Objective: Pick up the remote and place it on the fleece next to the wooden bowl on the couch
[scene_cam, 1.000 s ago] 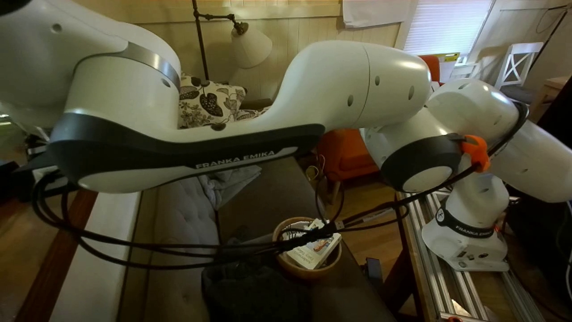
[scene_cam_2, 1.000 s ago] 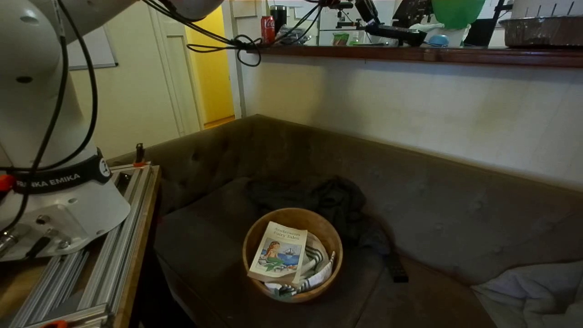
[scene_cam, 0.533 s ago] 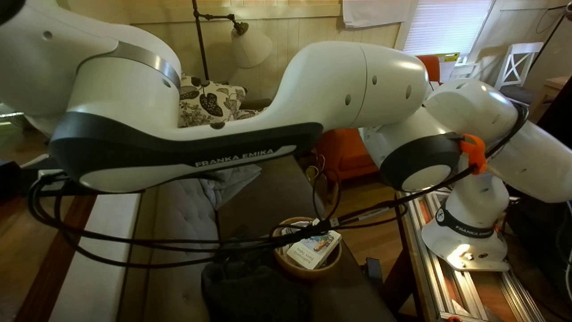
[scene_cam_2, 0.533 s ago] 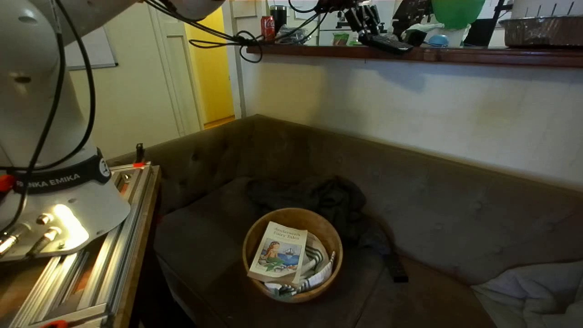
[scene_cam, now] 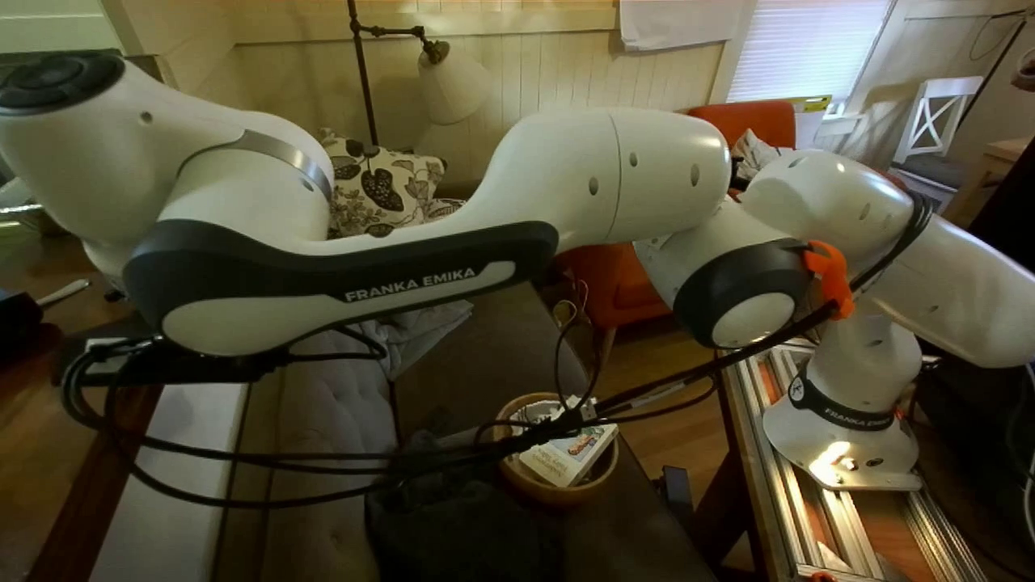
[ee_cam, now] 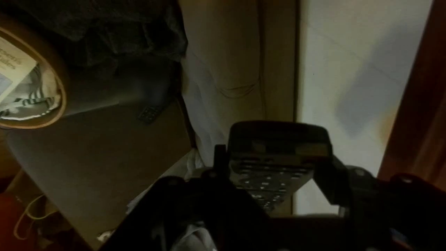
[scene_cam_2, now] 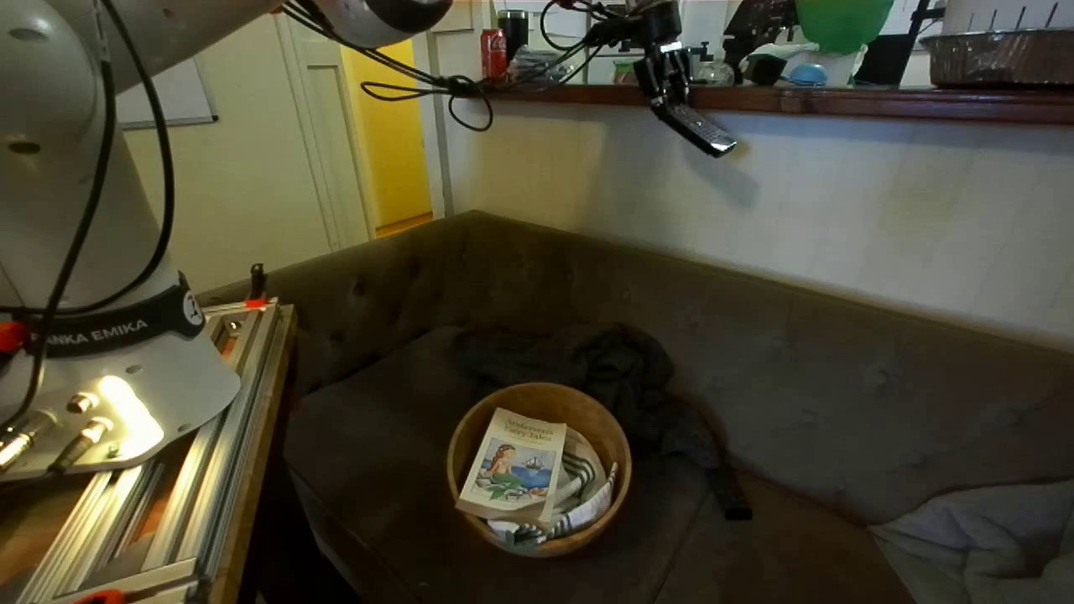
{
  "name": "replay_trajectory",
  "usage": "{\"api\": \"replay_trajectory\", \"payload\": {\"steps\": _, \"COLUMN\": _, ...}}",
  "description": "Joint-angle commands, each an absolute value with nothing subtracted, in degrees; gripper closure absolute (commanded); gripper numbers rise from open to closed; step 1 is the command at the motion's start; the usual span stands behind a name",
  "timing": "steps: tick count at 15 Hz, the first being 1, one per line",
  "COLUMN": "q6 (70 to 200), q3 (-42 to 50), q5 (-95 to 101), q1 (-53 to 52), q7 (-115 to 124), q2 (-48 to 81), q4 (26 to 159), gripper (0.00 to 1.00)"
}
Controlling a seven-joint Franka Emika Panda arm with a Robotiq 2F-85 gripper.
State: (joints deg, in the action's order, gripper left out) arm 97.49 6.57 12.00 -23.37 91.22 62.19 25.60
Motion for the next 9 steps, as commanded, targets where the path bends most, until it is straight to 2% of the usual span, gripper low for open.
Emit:
{"api": "replay_trajectory", "payload": {"steps": 1, "q6": 105.2, "q3": 3.9, "q5": 10.0, "q1": -21.3, "q7": 81.2, "q2": 64.9, "q4": 25.6, "gripper": 0.63}}
{"api": "replay_trajectory", "payload": {"steps": 9, "q6": 112.8, "q3": 3.0, "q5": 8.1, "q1": -18.3, "q7": 63.2, "q2": 69.9, "q4": 25.8, "gripper": 0.63}}
